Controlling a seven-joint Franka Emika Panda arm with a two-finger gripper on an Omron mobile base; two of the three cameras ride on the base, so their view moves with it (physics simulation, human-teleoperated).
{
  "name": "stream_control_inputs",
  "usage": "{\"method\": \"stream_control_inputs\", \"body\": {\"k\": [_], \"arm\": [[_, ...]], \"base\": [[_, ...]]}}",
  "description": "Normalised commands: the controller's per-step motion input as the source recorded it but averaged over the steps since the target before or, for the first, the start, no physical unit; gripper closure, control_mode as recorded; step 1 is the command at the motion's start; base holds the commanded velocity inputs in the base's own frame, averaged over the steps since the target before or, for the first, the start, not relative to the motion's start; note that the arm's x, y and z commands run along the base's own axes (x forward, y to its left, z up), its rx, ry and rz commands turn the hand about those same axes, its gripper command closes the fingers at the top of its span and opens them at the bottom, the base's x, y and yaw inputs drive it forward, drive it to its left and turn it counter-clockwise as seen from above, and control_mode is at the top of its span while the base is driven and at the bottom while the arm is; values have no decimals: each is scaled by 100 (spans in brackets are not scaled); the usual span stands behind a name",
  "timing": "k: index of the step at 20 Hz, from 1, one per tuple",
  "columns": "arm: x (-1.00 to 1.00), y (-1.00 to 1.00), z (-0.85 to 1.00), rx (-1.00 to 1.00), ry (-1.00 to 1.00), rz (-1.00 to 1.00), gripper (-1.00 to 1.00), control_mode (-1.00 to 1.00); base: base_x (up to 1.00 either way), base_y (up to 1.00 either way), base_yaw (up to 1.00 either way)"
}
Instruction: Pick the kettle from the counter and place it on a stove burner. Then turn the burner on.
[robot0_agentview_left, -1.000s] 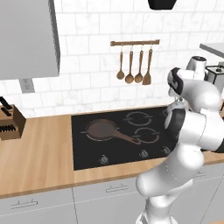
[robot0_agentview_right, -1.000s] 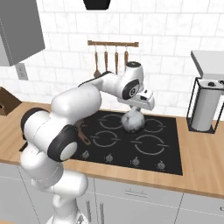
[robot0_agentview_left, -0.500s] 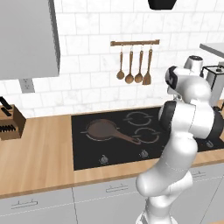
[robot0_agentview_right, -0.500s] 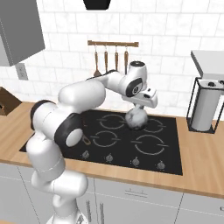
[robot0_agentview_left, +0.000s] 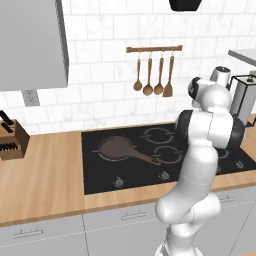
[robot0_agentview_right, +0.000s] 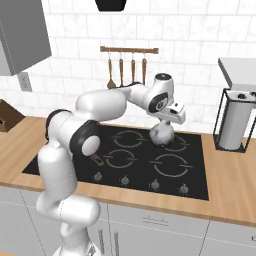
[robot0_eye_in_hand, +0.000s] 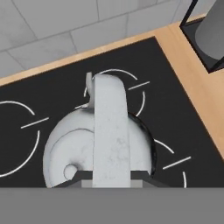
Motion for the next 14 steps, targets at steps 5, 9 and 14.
{"method": "stream_control_inputs", "body": {"k": [5,9,14], "arm": [[30,-18,-15,0,0,-5,100,-100],[16,-15,-8,0,0,-6,100,-100],[2,-6,-23,0,0,-3,100,-100]], "base": [[0,0,0],[0,0,0],[0,0,0]]}}
